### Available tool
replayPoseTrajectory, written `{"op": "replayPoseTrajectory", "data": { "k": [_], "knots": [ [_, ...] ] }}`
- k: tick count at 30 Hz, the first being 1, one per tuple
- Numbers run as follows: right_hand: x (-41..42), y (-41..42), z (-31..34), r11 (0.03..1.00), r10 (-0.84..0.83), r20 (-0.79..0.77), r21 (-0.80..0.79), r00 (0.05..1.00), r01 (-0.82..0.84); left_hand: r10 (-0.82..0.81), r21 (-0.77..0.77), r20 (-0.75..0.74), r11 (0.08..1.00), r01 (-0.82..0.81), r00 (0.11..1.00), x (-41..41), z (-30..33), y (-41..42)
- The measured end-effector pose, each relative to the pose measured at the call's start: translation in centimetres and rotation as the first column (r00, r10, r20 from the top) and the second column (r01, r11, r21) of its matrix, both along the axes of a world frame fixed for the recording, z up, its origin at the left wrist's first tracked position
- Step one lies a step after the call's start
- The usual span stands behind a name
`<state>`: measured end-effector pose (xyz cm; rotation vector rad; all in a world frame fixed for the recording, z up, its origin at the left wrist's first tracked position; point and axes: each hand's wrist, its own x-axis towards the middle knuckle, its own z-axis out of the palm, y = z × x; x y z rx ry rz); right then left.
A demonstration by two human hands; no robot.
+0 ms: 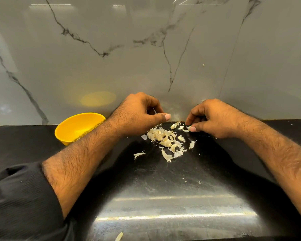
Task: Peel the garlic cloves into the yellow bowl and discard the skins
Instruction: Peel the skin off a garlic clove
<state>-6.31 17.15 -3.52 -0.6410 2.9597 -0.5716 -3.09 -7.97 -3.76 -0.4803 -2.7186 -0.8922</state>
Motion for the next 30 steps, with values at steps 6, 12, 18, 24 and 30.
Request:
{"op": "replayPoseTrajectory", "data": {
  "k": [6, 12, 18, 24, 30],
  "knots": [
    [0.2, -0.6, -0.5, 0.999, -0.007, -0.013, 0.048, 1.000, 0.008, -0.015, 0.005, 0.012, 1.000, 0.014, 1.000, 0.1, 0.0, 0.1],
    [0.3, -0.5, 0.2, 0.990, -0.034, -0.027, 0.138, 0.999, 0.038, -0.030, 0.024, 0.034, 0.999, 0.030, 0.999, 0.3, 0.0, 0.1],
    [0.7, -0.9, 0.4, 0.978, -0.030, -0.059, 0.203, 0.998, 0.041, -0.032, 0.014, 0.043, 0.999, 0.032, 0.999, 0.3, 0.0, 0.2],
    [1.3, -1.9, -0.3, 0.999, 0.016, -0.161, 0.037, 0.987, -0.010, -0.031, 0.009, 0.056, 0.999, 0.031, 0.998, 0.3, 0.1, 0.2],
    [0.9, -1.7, -0.7, 0.999, 0.036, -0.194, 0.024, 0.980, -0.032, -0.027, 0.013, 0.058, 1.000, 0.027, 0.998, 0.2, 0.0, 0.2]
  ]
}}
